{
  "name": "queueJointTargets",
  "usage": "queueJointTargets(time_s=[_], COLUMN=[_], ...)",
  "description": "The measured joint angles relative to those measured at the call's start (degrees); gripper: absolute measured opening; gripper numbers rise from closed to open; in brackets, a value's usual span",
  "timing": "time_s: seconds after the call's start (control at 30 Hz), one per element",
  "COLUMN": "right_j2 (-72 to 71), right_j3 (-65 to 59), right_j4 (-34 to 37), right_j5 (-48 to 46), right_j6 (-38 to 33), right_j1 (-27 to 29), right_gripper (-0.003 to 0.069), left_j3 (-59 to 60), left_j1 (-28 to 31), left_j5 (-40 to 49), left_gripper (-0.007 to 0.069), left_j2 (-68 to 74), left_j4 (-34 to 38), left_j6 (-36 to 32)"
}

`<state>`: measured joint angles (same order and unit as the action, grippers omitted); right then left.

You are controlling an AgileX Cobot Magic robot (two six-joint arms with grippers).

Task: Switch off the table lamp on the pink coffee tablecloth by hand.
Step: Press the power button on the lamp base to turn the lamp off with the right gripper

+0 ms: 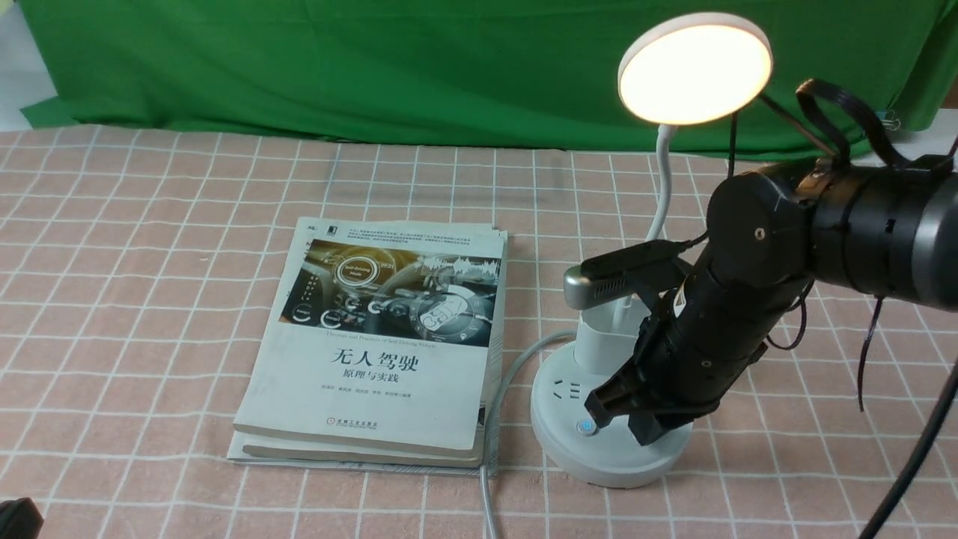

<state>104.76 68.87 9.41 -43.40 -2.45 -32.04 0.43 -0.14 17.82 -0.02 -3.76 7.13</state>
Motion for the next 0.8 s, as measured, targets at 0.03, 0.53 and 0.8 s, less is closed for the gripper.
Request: queueJointTargets(time_s=[0.03,0.53,0.8], right_j2=[0.69,-4.11,1.04], right_j3=[0.18,0.43,0.58], right_j4=[0.08,0.09,0.03], right_j5=[-0.17,0.72,0.64], right_j6=[-0.05,-0.14,-0.19], right_j1=[0.0,-0.06,-0.06], right_gripper=[0.0042,0.0042,0.0042], left_j3=[0.0,0.0,0.0], left_j1=[0.0,0.0,0.0], left_j5=[0.0,0.0,0.0], left_gripper=[0.0006,0.0006,0.0006], left_j2=[0.0,0.0,0.0], left_j4=[0.0,0.0,0.0], left_j6=[0.0,0.0,0.0])
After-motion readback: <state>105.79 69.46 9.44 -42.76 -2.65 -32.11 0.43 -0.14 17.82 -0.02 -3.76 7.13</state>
